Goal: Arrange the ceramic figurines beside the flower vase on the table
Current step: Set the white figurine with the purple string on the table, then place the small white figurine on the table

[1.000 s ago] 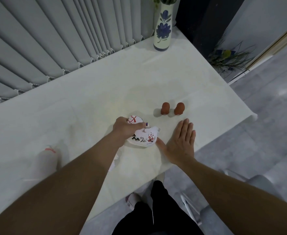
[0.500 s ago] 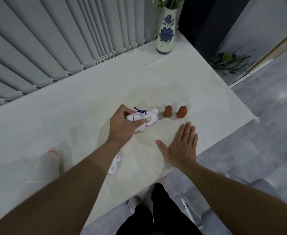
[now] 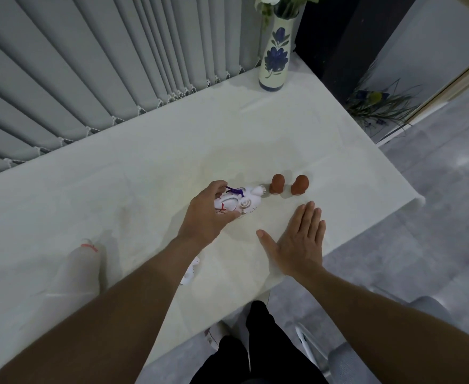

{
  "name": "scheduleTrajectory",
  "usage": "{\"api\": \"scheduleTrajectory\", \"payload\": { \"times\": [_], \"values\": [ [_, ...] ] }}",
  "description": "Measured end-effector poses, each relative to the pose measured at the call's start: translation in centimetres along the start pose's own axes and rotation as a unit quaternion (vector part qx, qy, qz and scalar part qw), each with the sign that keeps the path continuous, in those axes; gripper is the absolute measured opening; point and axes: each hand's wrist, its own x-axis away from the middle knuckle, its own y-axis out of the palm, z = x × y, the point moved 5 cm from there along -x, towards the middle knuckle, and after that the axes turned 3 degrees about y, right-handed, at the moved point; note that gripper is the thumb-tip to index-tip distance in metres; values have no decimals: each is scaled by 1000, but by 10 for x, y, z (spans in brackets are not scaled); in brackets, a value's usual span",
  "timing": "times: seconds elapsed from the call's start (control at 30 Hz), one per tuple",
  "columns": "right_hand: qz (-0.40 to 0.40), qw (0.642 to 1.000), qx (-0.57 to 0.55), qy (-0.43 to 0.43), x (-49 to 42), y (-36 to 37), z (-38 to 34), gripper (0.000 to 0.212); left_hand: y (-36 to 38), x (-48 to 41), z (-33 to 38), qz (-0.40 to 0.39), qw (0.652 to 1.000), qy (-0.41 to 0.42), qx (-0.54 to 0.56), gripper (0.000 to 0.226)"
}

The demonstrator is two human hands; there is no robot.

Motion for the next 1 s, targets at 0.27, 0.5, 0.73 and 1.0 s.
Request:
{"api": "scheduleTrajectory", "payload": {
  "times": [0.27,0.5,0.73,1.0],
  "values": [
    [17,999,-33,-37,37,11,-47,132,-36,31,-39,-53,984,-91,-144,71],
    [40,997,-31,-51,69,39,-92,130,-68,80,-90,-113,963,-186,-160,74],
    [68,996,3,-50,73,45,-94,127,-59,92,-92,-155,969,-122,-149,61],
    [68,996,7,-49,74,46,-94,124,-71,80,-94,-67,991,-105,-46,45]
  ]
}}
